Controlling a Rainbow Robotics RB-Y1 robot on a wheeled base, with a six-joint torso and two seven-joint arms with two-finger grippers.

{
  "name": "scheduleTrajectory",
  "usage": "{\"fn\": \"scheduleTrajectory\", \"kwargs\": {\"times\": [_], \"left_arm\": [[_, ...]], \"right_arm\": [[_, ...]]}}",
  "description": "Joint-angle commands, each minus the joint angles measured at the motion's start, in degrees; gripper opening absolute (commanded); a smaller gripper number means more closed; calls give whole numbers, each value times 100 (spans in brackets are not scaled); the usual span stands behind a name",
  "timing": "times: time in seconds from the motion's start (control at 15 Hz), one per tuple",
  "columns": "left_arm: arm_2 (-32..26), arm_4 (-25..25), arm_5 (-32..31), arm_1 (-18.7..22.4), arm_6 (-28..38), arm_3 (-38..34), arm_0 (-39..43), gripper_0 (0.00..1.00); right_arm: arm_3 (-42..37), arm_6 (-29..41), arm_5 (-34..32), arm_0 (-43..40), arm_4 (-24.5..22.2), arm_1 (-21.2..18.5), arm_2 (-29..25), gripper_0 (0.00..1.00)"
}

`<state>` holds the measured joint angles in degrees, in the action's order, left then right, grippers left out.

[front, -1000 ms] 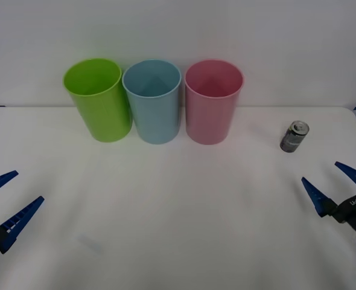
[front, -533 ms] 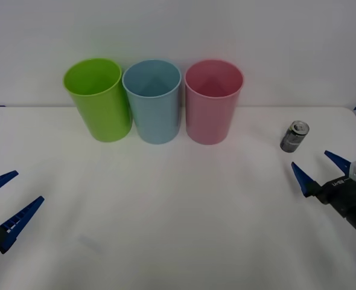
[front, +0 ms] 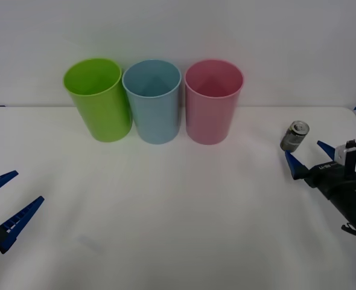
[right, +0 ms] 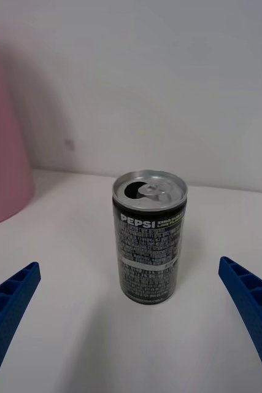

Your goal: Grasp the object on the table and drop it into the matching bin: aluminum can to the light blue bin, PET bottle to the pink bin.

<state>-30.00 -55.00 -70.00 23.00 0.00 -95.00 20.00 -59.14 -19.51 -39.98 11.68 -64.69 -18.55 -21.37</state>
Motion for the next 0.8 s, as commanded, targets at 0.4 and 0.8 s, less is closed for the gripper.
{"fn": "scheduleTrajectory", "kwargs": {"times": [0.4, 0.8], "left_arm": [[0, 0, 0, 0, 0, 0, 0, 100], [0, 0, 0, 0, 0, 0, 0, 100]], "right_arm": [[535, -246, 702, 607, -43, 62, 124, 100], [861, -431, 1194, 994, -43, 114, 212, 100]]}}
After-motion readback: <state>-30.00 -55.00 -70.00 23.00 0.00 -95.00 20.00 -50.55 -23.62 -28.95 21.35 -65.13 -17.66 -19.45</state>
